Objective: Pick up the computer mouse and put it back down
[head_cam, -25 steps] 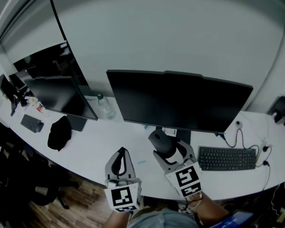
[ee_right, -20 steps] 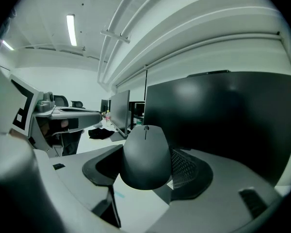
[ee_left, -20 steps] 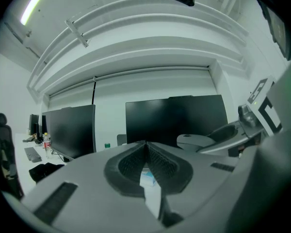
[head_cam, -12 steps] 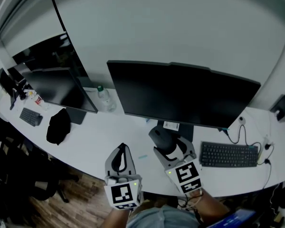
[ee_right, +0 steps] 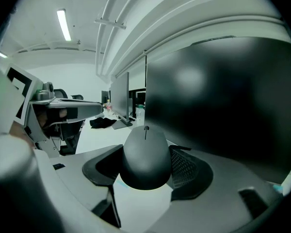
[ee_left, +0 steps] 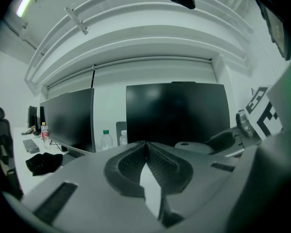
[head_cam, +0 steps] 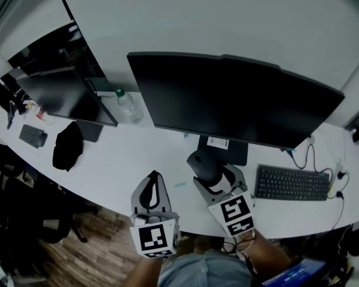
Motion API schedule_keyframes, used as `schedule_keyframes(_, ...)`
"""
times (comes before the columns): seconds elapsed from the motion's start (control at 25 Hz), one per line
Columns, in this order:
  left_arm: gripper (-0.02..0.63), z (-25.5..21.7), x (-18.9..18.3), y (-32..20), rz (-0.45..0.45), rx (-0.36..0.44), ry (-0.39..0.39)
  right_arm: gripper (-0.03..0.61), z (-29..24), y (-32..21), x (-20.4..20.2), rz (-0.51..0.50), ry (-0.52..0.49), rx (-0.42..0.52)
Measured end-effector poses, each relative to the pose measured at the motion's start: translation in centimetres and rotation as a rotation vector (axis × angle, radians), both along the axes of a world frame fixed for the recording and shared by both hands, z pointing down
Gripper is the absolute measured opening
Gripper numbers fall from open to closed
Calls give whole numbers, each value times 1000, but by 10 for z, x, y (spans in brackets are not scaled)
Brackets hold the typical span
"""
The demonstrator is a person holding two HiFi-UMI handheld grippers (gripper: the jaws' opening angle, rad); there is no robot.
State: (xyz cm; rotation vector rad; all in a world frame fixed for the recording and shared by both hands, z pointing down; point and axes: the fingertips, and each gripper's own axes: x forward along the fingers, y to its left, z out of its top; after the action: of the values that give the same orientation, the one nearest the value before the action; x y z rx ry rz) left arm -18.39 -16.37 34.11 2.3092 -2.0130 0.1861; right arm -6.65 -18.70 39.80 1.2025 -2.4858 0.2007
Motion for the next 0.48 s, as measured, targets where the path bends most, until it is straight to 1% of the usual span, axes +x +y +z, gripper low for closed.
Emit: schedule_keyframes(0.48, 5, 29, -12, -7, -1, -66, 1, 301, 57, 2, -12, -11, 23, -117)
